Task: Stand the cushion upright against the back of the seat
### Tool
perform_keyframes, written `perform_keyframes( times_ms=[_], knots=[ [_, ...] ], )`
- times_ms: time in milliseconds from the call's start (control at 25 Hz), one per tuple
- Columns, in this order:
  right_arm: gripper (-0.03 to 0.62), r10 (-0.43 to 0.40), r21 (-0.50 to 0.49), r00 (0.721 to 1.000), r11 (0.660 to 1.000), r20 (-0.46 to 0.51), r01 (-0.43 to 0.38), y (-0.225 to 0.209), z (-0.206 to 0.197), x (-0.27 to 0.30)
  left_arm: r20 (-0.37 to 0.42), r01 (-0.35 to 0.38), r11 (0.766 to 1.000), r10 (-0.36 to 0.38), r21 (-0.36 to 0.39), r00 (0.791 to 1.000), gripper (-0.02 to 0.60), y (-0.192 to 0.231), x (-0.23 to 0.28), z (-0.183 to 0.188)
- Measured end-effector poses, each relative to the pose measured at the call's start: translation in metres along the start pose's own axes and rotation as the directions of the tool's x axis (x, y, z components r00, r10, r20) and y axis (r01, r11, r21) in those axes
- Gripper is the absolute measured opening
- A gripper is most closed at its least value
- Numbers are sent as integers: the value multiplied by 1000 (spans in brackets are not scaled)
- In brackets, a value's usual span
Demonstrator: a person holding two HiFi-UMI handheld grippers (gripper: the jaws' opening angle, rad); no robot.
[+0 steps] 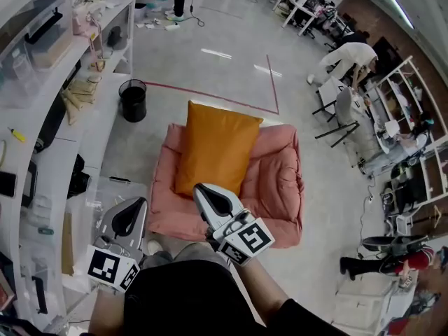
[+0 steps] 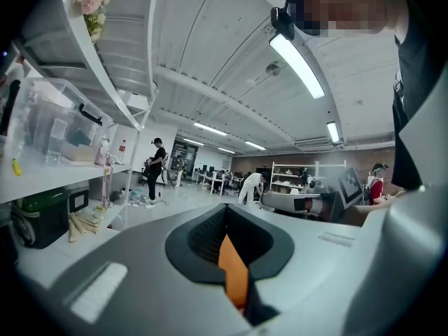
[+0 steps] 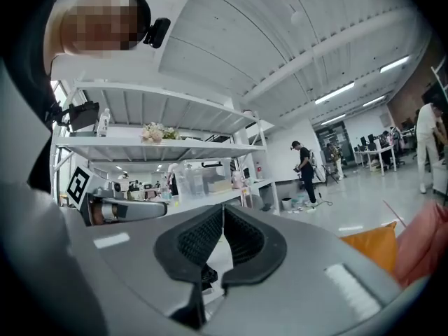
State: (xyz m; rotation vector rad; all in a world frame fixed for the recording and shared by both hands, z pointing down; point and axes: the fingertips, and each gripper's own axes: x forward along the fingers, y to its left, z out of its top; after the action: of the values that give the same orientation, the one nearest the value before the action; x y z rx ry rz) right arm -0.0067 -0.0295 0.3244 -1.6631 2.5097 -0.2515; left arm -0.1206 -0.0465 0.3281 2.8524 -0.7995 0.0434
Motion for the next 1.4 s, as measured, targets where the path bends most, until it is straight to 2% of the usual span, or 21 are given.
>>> perform_keyframes(
  times_ms=[200, 360, 560, 880, 1080, 1400],
  knots=[
    [17, -79, 0, 996, 997, -34, 79, -39, 3, -10, -15, 50, 998, -50, -24, 999, 40, -3, 27, 4],
    [32, -107, -18, 993, 994, -52, 106, -70, 8, -14, -38, 76, 997, -77, -22, 996, 54, -13, 50, 2],
    [57, -113, -74, 988, 992, -108, 105, -117, 9, -14, -74, 100, 994, -102, -36, 992, 73, -28, 82, -7],
    [110, -117, -168, 972, 982, -204, 83, -215, 8, -10, -121, 68, 997, -71, -22, 990, 109, -32, 134, -13],
    [141, -127, -224, 949, 973, -289, 62, -284, -9, 2, -164, 53, 998, -59, -42, 985, 121, -35, 162, -23],
    [193, -119, -275, 883, 961, -454, -12, -380, -46, 22, -224, -1, 999, -8, -39, 974, 155, -36, 198, -41]
  ],
)
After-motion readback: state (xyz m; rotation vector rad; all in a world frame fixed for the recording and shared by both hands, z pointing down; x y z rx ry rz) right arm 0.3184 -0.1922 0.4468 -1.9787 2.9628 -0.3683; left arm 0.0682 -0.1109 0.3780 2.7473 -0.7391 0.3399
